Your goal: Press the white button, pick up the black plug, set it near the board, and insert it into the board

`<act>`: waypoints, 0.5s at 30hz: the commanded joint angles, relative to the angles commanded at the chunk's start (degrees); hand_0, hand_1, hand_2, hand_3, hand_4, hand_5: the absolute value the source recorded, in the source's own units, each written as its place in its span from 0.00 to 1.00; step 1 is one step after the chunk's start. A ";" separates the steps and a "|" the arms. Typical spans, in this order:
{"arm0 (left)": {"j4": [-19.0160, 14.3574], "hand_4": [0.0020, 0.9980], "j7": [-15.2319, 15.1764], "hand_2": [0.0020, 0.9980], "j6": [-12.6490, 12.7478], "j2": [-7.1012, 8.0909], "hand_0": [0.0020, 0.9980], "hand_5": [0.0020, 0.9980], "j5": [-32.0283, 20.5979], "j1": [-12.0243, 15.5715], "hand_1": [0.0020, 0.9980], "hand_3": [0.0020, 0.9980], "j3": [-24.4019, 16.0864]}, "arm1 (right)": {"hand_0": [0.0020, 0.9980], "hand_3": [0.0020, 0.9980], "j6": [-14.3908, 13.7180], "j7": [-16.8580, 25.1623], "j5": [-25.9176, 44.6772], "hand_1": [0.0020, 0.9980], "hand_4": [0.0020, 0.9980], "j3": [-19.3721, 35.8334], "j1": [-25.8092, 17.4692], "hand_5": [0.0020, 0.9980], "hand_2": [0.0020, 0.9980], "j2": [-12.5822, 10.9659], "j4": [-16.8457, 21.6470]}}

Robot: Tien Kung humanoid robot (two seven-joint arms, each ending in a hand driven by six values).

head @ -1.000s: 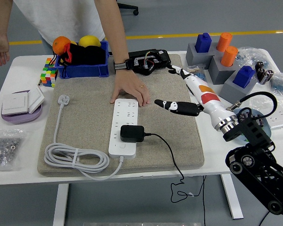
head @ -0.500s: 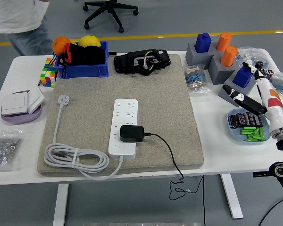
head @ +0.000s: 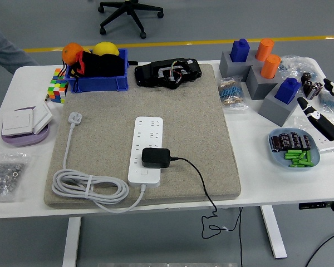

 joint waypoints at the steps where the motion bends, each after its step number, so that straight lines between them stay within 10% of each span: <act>1: 0.00 0.55 0.02 0.64 -0.01 -0.02 0.63 0.39 0.06 0.00 0.63 0.69 -0.05 | 1.00 1.00 -0.01 -0.10 -0.07 1.00 1.00 0.06 -0.03 0.98 1.00 0.06 -0.11; 15: 0.00 0.56 -0.08 0.64 0.02 -0.26 0.63 0.39 0.64 -0.10 0.63 0.69 -0.83 | 1.00 1.00 0.08 -0.45 0.55 1.00 1.00 1.14 -0.33 0.98 1.00 0.58 -1.29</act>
